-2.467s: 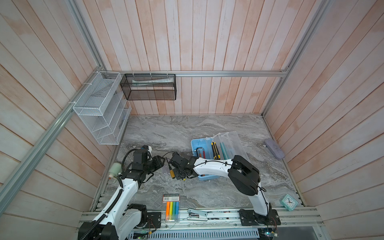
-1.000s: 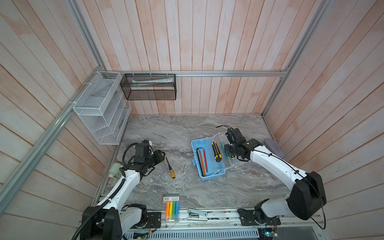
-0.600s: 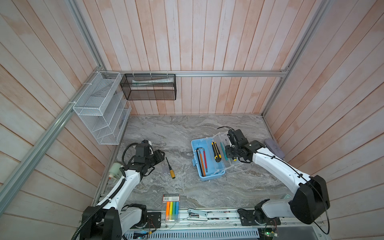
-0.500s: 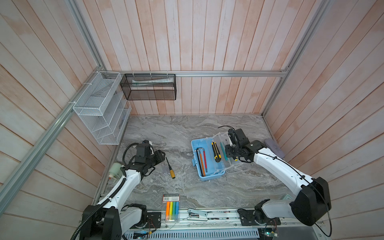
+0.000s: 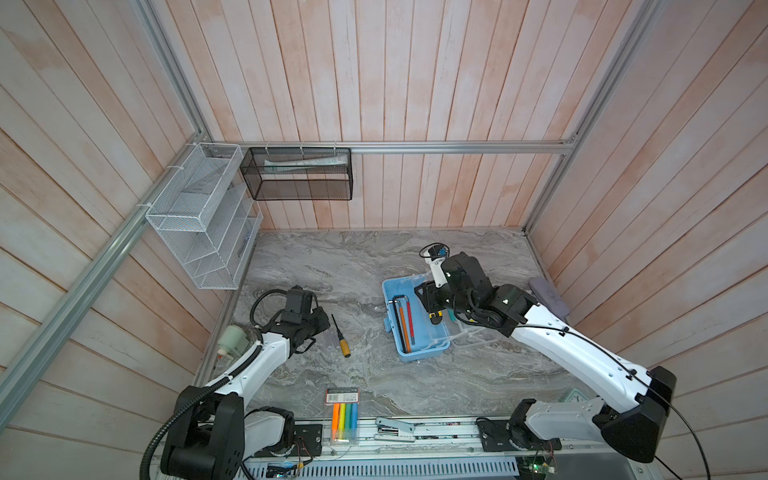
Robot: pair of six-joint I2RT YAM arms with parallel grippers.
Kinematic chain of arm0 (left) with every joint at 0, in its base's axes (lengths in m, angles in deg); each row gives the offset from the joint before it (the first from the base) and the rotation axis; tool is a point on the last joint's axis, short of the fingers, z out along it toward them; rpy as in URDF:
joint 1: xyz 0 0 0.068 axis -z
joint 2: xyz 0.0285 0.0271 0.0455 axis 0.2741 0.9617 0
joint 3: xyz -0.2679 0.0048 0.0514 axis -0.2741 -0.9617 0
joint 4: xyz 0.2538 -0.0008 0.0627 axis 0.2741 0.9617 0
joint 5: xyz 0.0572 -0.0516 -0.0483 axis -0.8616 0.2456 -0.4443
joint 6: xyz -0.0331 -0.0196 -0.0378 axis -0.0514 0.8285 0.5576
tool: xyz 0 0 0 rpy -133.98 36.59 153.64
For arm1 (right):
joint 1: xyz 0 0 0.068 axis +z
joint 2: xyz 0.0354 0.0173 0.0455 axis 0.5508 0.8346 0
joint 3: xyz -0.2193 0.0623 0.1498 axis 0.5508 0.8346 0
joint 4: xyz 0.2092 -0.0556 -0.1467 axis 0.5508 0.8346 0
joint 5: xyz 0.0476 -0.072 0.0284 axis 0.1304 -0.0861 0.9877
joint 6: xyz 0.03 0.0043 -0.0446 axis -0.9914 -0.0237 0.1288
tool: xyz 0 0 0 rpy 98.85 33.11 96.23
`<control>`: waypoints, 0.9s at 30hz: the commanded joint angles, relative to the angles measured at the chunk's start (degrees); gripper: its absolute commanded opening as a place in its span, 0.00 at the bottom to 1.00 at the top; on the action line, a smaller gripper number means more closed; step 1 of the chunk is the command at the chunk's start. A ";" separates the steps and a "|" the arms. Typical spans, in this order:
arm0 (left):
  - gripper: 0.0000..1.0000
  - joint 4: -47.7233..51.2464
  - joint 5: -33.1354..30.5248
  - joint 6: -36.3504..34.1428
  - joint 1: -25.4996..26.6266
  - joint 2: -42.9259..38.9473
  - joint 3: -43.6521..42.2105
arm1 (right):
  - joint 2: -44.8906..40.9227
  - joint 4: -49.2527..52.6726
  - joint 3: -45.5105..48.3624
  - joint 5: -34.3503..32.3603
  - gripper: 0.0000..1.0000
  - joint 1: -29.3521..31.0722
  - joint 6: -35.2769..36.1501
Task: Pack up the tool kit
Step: 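Open the right gripper and move it back toward the screwdrivers, then grasp the yellow-handled screwdriver with the right gripper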
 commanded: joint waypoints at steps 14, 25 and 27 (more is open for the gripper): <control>0.37 0.18 -2.17 3.56 3.72 0.89 -4.07 | 7.06 -5.98 2.90 3.83 0.37 2.73 -2.04; 0.46 0.90 6.45 3.90 -1.69 -12.20 -9.63 | 28.68 -8.58 -7.20 3.85 0.43 13.02 -1.45; 0.46 0.06 9.21 4.12 -3.82 -13.98 -10.98 | 33.00 -7.86 -10.33 4.00 0.42 14.23 -1.09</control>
